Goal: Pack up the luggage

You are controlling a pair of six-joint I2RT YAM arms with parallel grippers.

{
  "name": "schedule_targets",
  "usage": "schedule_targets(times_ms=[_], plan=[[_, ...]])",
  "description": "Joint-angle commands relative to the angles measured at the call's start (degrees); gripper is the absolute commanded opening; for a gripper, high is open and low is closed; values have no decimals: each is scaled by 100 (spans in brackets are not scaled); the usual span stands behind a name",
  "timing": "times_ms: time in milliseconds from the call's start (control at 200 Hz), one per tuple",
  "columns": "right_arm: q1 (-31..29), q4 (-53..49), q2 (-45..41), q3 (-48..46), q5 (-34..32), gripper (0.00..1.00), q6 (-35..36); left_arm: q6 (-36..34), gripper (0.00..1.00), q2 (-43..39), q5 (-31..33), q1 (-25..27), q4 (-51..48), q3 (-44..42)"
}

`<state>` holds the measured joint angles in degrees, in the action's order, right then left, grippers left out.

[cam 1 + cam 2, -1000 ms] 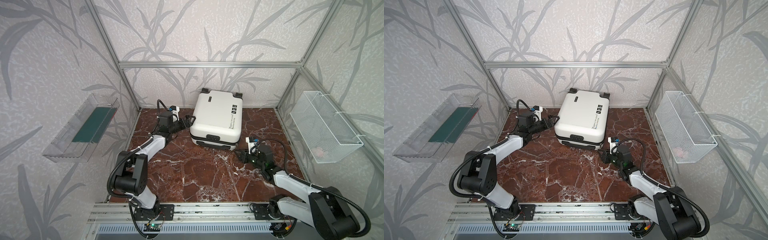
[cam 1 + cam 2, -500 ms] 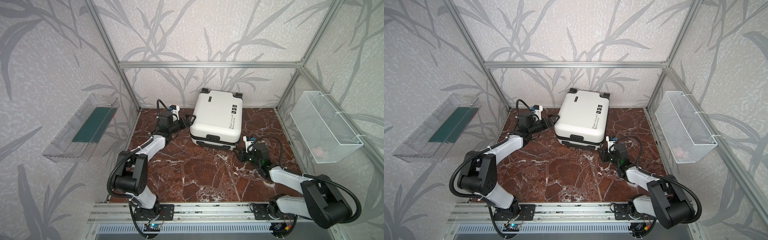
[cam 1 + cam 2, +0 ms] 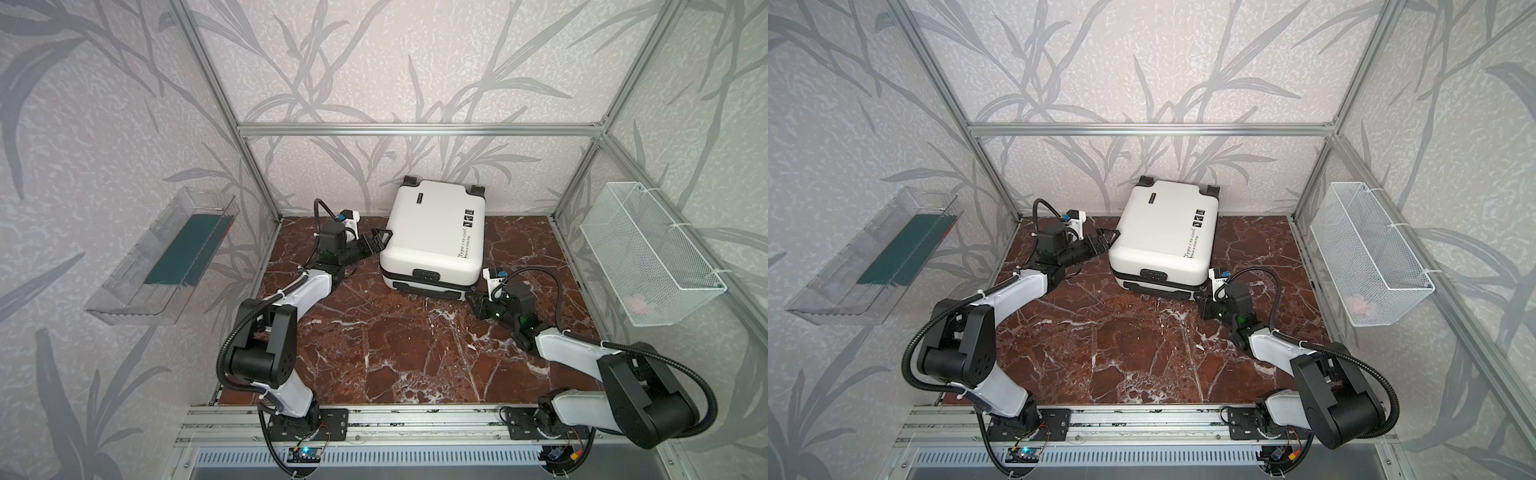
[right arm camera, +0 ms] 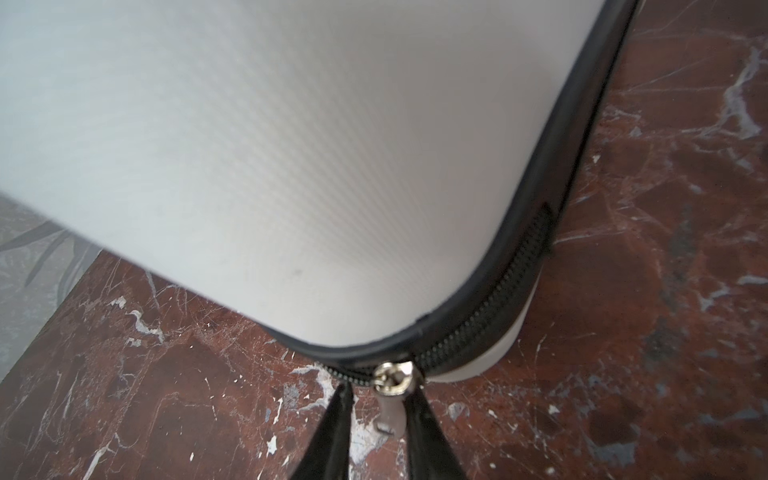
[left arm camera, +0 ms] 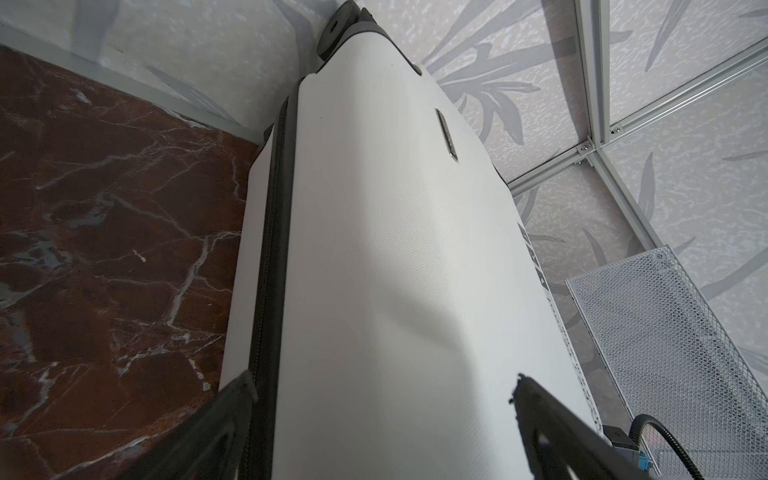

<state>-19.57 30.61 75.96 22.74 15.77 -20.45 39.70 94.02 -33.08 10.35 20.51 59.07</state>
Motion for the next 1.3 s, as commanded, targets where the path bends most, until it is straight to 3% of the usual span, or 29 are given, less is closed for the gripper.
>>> schedule_targets(times_ms=[0,195,1015,1295], plan=[[-29,114,15,127,-103,22,101,55,99,82,-82,-15,260,46],[-25,14,-131,41,-138,0,120,55,99,91,-93,-15,260,43],[-29,-771,-701,35,356,0,216,204,99,344,-276,137,476,70],[-574,-1182,-555,480,482,0,521,292,97,441,-269,448,750,-52]])
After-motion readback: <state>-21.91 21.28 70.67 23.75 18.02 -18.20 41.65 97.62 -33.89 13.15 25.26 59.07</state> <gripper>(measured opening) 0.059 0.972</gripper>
